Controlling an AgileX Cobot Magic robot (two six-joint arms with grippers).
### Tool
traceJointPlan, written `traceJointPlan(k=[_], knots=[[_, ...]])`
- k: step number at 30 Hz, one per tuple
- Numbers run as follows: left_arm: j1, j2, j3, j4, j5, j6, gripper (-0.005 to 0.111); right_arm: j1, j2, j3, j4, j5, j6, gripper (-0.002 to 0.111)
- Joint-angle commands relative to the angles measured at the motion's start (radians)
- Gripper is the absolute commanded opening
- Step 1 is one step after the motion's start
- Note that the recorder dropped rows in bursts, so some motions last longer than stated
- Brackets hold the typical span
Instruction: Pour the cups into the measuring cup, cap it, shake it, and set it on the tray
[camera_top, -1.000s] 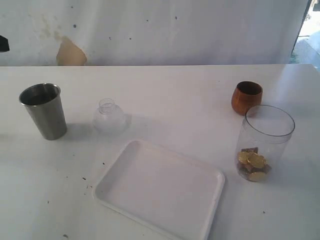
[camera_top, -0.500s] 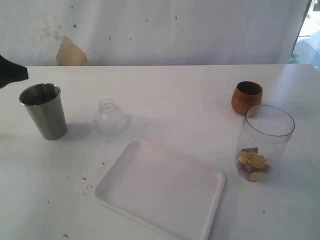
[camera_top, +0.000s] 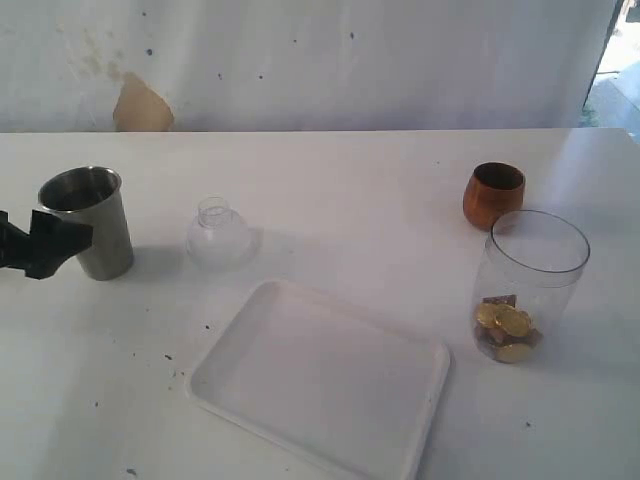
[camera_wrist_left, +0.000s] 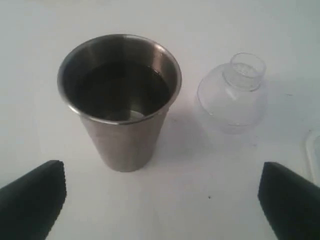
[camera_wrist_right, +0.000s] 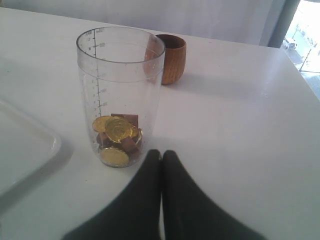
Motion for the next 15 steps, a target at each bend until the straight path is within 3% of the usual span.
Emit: traceJointPlan(k=[1, 7, 15], knots=[[-0.004, 0.06, 0.009, -0.02, 0.006, -0.025, 0.105, -0.001, -0.007, 0.004, 0.003, -0.009, -0.004, 0.0], [-0.004, 0.165, 0.015, -0.02, -0.006, -0.004, 0.105, -0.001, -0.007, 0.004, 0.003, -0.009, -0.004, 0.0], [-0.004, 0.031, 0.015, -0.02, -0.408, -0.077, 0.105, -0.001, -0.007, 0.004, 0.003, -0.009, -0.004, 0.0]])
